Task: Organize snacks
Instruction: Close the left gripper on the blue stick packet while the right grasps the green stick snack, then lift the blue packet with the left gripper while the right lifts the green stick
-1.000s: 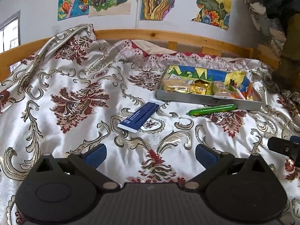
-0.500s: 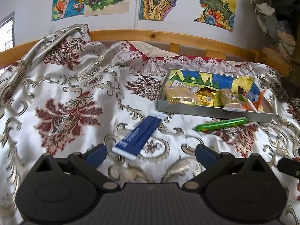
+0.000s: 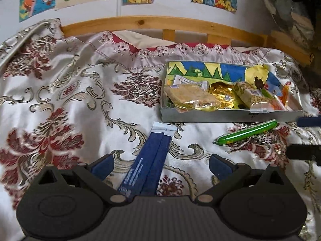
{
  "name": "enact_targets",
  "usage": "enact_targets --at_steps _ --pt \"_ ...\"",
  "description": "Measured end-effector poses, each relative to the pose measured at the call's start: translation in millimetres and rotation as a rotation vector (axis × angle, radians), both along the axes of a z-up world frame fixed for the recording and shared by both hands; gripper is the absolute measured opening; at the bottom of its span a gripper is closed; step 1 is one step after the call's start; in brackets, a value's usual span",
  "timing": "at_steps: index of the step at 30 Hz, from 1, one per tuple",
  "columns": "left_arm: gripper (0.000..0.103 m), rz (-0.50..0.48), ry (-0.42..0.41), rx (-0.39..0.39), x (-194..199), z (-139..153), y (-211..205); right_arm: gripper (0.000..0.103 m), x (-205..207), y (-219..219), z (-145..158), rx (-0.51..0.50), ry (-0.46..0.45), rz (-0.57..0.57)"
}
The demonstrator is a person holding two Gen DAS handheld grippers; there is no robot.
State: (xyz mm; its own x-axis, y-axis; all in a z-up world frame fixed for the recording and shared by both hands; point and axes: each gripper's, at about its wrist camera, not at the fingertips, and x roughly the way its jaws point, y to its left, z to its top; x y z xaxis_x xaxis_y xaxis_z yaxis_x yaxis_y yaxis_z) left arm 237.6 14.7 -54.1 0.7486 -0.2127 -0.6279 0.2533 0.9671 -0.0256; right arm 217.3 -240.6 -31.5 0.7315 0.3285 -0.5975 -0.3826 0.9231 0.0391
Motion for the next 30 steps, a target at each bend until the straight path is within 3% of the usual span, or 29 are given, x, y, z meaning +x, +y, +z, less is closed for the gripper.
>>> enact_targets --at_steps 7,11,15,18,24,30 --pt "0.1 -0.003 0.096 0.006 28.1 -15.9 4.6 0.087 56.5 17.6 -12.3 -0.087 0.053 0.137" --pt "0.081 -0.012 0.135 0.001 36.6 -20.8 7.8 0.075 76.7 21.9 -24.3 -0.15 0.094 0.153" --pt "0.067 -0.033 0.142 0.031 36.2 -21.9 3.2 0.067 80.2 29.6 -34.6 -0.24 0.102 0.185" --pt "0.062 -0.032 0.158 0.031 35.9 -22.6 -0.4 0.064 83.1 34.5 -41.5 -0.299 0.111 0.174" --pt "0.046 -0.018 0.195 0.011 35.4 -20.8 -1.0 0.048 78.7 40.7 -43.6 -0.348 0.111 0.155" --pt "0.046 -0.019 0.253 -0.073 33.0 -14.7 0.7 0.033 68.6 45.0 -34.5 -0.365 0.125 0.137"
